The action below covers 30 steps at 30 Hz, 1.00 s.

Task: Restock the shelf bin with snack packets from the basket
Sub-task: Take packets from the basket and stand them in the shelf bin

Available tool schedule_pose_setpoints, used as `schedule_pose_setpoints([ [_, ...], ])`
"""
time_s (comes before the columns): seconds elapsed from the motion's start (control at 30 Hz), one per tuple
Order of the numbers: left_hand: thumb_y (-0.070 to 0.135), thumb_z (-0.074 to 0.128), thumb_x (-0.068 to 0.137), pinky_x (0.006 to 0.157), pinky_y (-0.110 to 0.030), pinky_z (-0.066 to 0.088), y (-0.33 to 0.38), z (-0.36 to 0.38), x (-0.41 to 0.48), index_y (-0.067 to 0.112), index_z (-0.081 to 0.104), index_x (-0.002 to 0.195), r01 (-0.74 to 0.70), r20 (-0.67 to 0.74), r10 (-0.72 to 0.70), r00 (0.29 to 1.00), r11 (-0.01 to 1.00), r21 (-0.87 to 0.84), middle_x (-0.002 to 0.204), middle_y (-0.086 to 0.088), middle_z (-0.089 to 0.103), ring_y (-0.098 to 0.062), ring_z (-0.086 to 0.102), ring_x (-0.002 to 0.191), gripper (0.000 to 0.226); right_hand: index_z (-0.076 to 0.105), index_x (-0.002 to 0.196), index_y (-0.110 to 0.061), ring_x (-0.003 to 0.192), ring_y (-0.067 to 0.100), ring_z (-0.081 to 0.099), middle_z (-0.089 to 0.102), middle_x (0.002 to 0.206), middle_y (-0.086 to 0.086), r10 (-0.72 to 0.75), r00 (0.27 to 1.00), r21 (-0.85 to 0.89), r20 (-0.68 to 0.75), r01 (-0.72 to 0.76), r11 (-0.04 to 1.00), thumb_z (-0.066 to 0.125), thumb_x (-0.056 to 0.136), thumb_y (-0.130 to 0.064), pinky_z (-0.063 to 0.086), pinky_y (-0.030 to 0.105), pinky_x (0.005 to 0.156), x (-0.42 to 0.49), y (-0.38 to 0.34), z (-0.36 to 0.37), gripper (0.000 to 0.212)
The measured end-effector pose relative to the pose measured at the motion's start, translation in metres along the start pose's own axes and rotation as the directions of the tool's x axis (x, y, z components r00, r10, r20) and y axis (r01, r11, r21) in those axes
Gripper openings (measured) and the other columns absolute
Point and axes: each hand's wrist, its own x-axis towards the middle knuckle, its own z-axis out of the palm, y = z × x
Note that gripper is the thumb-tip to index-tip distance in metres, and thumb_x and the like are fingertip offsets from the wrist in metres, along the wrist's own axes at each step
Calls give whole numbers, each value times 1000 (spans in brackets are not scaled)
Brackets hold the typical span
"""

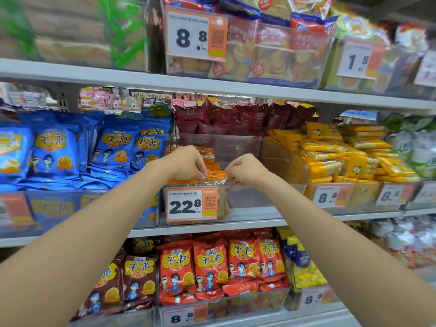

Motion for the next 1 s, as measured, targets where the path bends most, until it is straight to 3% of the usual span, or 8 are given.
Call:
schedule_pose_setpoints([
  [0.17, 22, 76, 82, 75, -21, 47, 4, 0, -2, 21, 79, 88, 30, -12, -30, 999, 1000, -3, 89, 11, 72, -1, 61, 81, 6, 76, 91, -3, 78, 17, 69, 74, 89, 12, 11, 999, -60, 47, -8, 998, 67, 89, -10, 59, 34, 82, -1, 2, -1, 12],
  [0.23, 22, 75, 83, 74, -20, 47, 5, 0, -4, 21, 79, 88, 28, -33, -28, 999, 1000, -6, 91, 10, 72, -1, 62, 82, 6, 75, 90, 0, 78, 21, 71, 73, 89, 17, -17, 999, 4, 50, 17, 1000, 65, 90, -7, 60, 32, 77, -3, 2, -1, 12],
  [0.33, 21, 74, 84, 77, -21, 48, 5, 0, -7, 19, 79, 90, 35, -26, -35, 999, 999, 1, 95, 7, 73, -1, 62, 83, 8, 72, 104, 7, 78, 21, 70, 72, 102, 20, -30, 991, -111, 131, 45, 993, 58, 93, -5, 59, 27, 65, -9, 0, -5, 21],
  [0.43, 22, 71, 87, 81, -24, 49, 8, 1, -11, 18, 78, 93, 48, -32, -48, 998, 999, -16, 100, 5, 73, -5, 63, 88, 11, 69, 112, 5, 90, 22, 69, 69, 113, 20, -67, 989, -63, 130, 76, 995, 53, 94, -2, 58, 32, 84, -12, 3, -12, 25],
  [0.53, 23, 64, 90, 86, -32, 54, 17, 5, -18, 21, 77, 96, 68, -192, -81, 978, 995, -70, 103, 6, 71, -10, 64, 87, 14, 68, 118, -9, 108, 15, 62, 67, 119, 4, -221, 973, -51, -70, 217, 975, 53, 94, -5, 48, 26, 97, -27, 17, -18, 29],
  [0.7, 26, 59, 82, 73, -34, 54, 67, 36, -30, 31, 68, 79, -72, -415, 26, 909, 993, -95, 80, 15, 67, -9, 62, 78, 11, 71, 101, -15, 84, 6, 61, 69, 92, -6, -324, 834, -16, -448, 354, 935, 55, 90, -7, 47, 16, 75, -75, 62, -26, 21],
  [0.87, 22, 61, 78, 63, -30, 48, 137, 105, -36, 29, 62, 72, -233, -278, 190, 942, 964, -128, 66, 15, 59, -11, 58, 68, 9, 69, 94, -17, 70, 2, 56, 65, 81, -9, -246, 836, -29, -490, 266, 964, 60, 88, -13, 43, 17, 65, -118, 132, -42, 12],
  [1.0, 18, 64, 77, 66, -31, 49, 177, 187, -35, 23, 66, 74, -227, -88, 213, 973, 950, -213, 67, 10, 60, -15, 59, 70, 7, 71, 87, -16, 64, 9, 54, 61, 69, -9, -100, 875, -30, -474, 97, 995, 65, 83, -12, 42, 25, 65, -157, 210, -50, 8],
])
